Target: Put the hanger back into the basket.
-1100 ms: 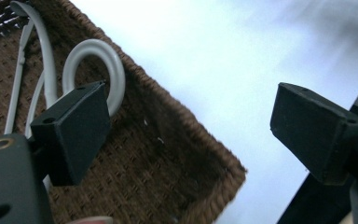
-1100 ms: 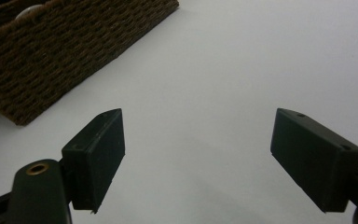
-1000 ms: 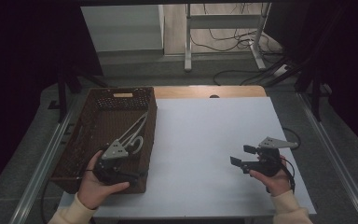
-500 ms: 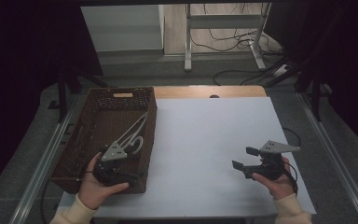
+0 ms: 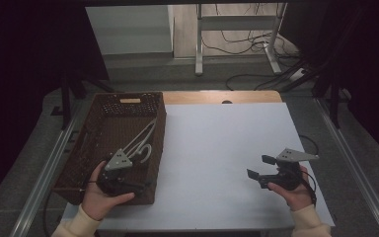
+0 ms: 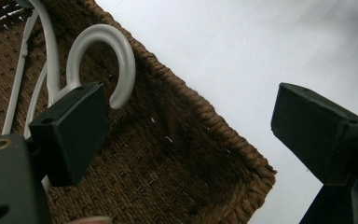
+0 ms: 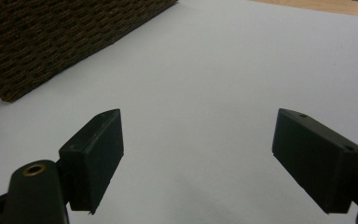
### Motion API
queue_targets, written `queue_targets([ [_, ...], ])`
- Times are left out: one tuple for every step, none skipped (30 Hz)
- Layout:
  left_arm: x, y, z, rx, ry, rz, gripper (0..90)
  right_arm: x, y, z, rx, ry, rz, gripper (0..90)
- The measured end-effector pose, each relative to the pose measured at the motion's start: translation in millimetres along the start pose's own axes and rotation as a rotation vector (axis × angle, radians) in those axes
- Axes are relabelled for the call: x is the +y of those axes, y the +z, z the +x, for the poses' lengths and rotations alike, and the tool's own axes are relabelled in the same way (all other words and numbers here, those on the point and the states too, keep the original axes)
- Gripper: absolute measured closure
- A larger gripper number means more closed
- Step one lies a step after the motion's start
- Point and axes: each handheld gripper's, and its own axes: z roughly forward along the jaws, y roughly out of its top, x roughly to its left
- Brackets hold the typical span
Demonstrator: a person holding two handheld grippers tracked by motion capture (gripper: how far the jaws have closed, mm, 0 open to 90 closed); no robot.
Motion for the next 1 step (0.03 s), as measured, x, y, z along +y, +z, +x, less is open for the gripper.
queue_targets([
  [-0.2,-0.4,0.1,0.001,0.000,-0.002,11.9,-0.1,0.3,-0.1,0.001,0.000,0.000,16.6],
])
